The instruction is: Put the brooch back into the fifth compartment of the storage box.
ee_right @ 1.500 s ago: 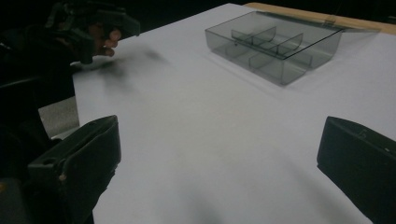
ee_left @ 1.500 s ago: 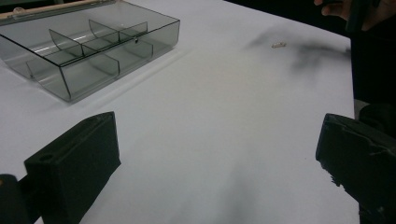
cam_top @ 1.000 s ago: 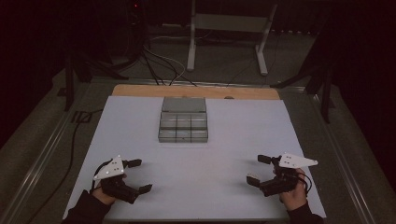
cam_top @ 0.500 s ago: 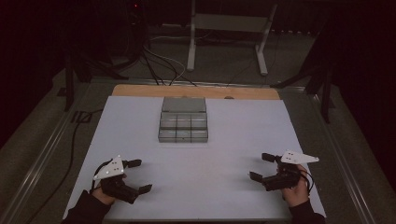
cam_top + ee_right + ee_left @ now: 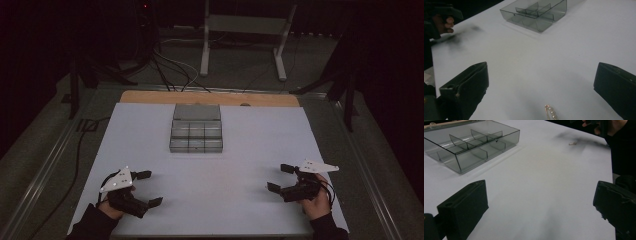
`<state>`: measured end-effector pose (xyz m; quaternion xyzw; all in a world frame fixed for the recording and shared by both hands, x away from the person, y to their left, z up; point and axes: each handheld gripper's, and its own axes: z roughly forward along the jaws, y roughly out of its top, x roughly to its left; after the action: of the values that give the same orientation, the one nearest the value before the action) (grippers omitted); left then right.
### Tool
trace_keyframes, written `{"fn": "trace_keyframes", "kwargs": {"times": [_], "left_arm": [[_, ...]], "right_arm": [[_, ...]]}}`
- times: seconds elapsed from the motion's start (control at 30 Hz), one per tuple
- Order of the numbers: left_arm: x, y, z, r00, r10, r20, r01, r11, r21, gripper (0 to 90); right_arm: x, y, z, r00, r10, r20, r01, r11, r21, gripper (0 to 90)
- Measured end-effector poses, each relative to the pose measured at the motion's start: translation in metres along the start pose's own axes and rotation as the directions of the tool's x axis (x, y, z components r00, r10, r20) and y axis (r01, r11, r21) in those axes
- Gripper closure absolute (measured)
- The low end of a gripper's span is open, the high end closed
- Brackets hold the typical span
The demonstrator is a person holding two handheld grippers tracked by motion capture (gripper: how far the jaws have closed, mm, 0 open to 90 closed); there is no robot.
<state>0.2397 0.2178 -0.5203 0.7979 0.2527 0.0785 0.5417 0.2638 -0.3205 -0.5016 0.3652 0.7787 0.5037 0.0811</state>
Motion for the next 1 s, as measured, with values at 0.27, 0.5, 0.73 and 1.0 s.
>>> {"fn": "trace_keyframes", "kwargs": {"times": [0.27, 0.5, 0.73, 1.0], "left_arm": [[0.000, 0.000, -0.001, 1.0000, -0.003, 0.000, 0.003, 1.0000, -0.005, 1.1], [0.000, 0.000, 0.000, 1.0000, -0.003, 0.002, 0.003, 1.0000, 0.001, 1.1], [0.000, 0.000, -0.001, 1.0000, -0.002, 0.001, 0.002, 1.0000, -0.001, 1.1], [0.000, 0.000, -0.001, 1.0000, -0.003, 0.002, 0.003, 1.0000, -0.001, 1.1]], "right_arm": [[-0.001, -0.005, 0.006, 0.9999, 0.016, -0.007, -0.015, 0.996, 0.085, 5.3], [0.000, -0.008, 0.009, 0.9998, -0.003, 0.019, 0.000, 0.992, 0.128, 13.8], [0.000, -0.010, 0.011, 0.9986, -0.037, 0.037, 0.030, 0.985, 0.168, 24.3], [-0.003, -0.014, 0.010, 0.9944, -0.105, 0.007, 0.102, 0.977, 0.187, 42.4]]}}
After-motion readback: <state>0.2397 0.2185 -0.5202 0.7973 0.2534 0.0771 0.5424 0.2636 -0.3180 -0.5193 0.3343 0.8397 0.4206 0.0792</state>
